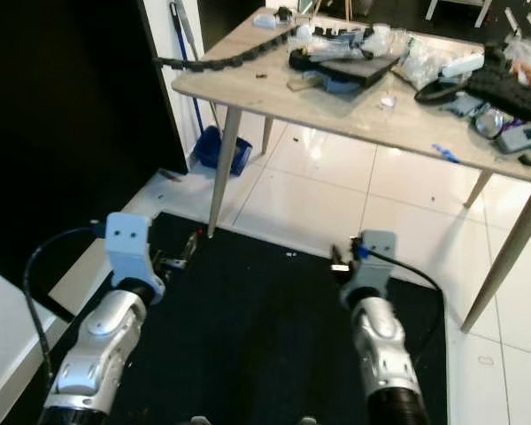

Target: Picking trash to rubbish bin

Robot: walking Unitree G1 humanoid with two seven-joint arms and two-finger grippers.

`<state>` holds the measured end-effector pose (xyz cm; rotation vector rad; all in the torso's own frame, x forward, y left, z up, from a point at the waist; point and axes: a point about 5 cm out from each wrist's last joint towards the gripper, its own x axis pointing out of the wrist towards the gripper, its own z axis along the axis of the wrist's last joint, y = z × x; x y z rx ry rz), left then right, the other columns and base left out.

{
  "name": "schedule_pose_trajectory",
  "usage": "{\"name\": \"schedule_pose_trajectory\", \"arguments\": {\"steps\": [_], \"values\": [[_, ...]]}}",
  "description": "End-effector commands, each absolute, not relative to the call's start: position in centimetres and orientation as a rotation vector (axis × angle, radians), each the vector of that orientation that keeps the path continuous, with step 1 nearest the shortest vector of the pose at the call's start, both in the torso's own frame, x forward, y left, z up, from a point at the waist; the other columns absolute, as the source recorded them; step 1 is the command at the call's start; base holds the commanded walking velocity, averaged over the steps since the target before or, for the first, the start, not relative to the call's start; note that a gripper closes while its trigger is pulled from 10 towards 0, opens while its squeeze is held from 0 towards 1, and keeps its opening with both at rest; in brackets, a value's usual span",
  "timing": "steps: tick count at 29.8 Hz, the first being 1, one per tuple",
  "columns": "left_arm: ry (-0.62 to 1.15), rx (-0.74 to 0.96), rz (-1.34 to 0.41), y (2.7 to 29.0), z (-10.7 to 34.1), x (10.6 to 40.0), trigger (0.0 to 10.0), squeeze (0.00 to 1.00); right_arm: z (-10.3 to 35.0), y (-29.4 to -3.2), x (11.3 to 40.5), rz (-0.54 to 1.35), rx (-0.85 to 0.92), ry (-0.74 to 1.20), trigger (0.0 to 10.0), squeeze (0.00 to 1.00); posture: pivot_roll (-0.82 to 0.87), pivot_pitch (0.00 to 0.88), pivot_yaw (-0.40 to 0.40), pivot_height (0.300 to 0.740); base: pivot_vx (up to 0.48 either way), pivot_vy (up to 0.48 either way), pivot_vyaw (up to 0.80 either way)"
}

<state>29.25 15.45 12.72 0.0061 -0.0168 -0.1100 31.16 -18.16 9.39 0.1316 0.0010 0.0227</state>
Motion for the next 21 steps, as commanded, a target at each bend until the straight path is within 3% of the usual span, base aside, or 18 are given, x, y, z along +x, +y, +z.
{"name": "schedule_pose_trajectory", "arguments": {"steps": [1, 21], "values": [[0.002, 0.007, -0.093, 15.9, 12.4, 29.1, 10.0, 0.0, 9.2, -17.6, 31.1, 0.033, 0.14, 0.002, 10.0, 0.0, 0.04, 0.149, -0.01, 0.74, 0.315, 0.0, 0.0], [-0.09, 0.006, -0.109, 15.2, 15.2, 30.7, 10.0, 0.0, 14.5, -18.1, 32.6, 0.027, 0.079, -0.198, 10.0, 0.0, 0.03, 0.15, -0.018, 0.74, 0.316, 0.0, 0.0]]}}
